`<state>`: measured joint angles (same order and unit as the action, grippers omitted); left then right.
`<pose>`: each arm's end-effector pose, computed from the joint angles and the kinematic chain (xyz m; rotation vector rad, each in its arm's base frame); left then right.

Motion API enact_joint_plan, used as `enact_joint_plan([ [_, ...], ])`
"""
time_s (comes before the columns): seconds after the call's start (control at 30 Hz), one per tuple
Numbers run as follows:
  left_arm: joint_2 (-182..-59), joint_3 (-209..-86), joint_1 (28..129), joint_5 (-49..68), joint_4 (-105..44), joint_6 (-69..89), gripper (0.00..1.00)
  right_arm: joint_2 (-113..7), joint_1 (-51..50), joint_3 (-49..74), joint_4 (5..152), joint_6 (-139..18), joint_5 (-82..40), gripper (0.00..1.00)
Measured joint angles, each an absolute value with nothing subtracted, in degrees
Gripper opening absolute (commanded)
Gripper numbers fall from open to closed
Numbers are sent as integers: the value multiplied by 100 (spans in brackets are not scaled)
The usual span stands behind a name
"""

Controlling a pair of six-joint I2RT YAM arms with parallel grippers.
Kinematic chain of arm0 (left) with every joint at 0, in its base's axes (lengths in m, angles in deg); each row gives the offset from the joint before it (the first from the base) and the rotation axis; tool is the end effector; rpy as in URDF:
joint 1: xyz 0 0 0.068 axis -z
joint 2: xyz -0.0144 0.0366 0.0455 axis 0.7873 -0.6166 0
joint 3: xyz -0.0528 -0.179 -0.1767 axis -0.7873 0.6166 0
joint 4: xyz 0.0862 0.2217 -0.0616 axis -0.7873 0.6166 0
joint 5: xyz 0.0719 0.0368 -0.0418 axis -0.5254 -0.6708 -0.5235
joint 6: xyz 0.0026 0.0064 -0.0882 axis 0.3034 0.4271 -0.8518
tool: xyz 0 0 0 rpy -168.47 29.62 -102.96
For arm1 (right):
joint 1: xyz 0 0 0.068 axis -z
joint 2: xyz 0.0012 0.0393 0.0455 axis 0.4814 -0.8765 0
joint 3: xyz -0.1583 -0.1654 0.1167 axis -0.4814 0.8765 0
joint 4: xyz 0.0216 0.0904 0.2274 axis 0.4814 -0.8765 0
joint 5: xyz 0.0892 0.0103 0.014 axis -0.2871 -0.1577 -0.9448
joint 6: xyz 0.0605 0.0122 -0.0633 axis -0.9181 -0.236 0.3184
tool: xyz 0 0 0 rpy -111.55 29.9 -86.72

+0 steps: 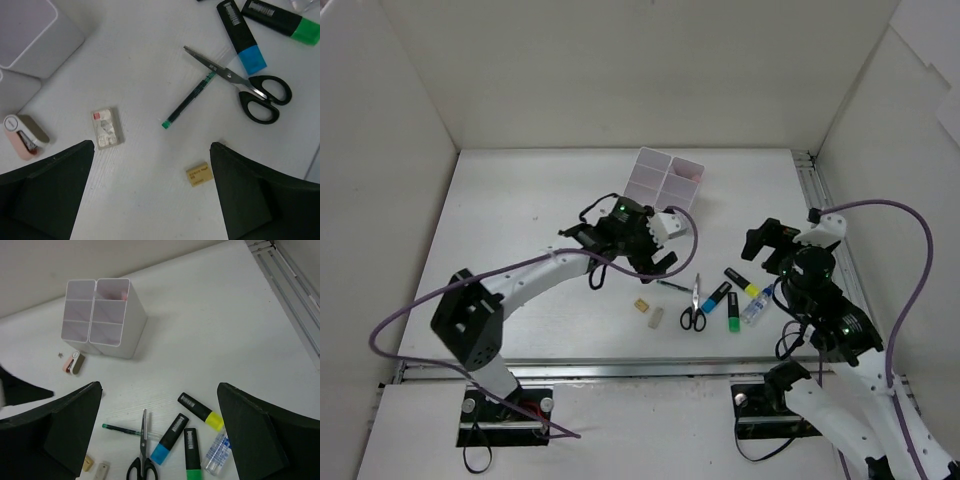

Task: Sort the stationery into containers
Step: Pick up the pen from the center of the board.

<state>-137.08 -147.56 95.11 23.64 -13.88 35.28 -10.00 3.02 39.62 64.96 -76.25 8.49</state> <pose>0.2592 -0.2840 0.2597 1.2433 1.8185 -0.7130 0.1797 0.0540 0.3564 0.2511 1.6230 0.3322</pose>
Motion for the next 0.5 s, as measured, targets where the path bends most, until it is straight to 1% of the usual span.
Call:
enact_joint_plan([
  [0.1, -14567, -15342, 9706, 2216, -1224, 3889, 93, -694, 394, 3967, 6395, -7778, 958, 98],
  [0.23, -15432, -15788, 9874, 2069, -958, 4214, 91, -764, 510, 4026, 6152, -7806, 973, 98],
  [0.37, -16020, -16168, 9957, 2078, -704, 4402, 89, -906, 593, 4122, 5938, -7782, 971, 98],
  [0.5, -16333, -16404, 9966, 2104, -562, 4431, 83, -992, 735, 4135, 5825, -7727, 949, 98],
])
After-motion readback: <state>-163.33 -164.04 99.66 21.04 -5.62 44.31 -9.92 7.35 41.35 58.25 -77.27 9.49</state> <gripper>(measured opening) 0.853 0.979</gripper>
